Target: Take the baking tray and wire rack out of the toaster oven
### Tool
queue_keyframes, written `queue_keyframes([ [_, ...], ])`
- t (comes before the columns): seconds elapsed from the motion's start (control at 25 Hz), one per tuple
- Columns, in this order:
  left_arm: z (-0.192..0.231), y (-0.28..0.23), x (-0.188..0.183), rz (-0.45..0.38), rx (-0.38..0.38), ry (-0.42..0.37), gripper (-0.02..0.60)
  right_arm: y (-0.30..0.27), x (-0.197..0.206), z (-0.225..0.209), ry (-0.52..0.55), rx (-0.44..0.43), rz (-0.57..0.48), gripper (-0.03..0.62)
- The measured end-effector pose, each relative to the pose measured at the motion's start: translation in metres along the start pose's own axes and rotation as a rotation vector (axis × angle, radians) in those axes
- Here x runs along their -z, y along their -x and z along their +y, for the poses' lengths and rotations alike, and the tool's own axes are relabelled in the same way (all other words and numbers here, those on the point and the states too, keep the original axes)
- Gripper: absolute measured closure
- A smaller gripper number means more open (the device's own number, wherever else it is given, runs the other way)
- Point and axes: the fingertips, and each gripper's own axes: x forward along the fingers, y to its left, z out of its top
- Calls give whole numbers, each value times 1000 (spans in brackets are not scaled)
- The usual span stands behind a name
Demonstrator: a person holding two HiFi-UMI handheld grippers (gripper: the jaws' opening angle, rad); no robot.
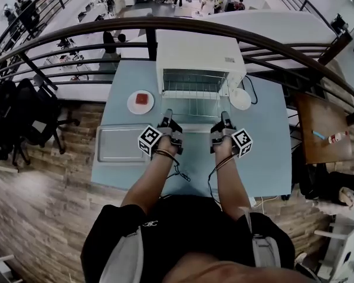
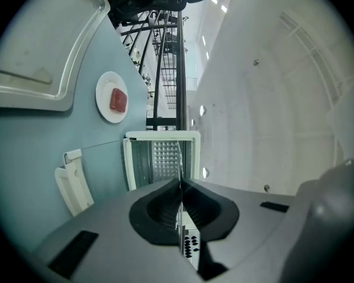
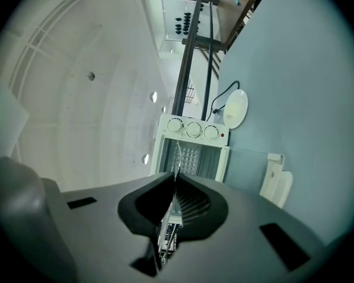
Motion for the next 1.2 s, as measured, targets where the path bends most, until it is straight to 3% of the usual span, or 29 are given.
queue_keyframes([
  [0.2, 0, 24, -9, 21, -6, -6, 560, 17, 19, 0, 10, 11, 11, 577],
  [0.36, 5, 41, -38, 13, -8, -18, 560, 17, 54, 0, 20, 4, 45, 577],
  [1.2, 15, 189, -220, -212, -80, -120, 560, 27, 284, 26, 99, -49, 412, 571],
])
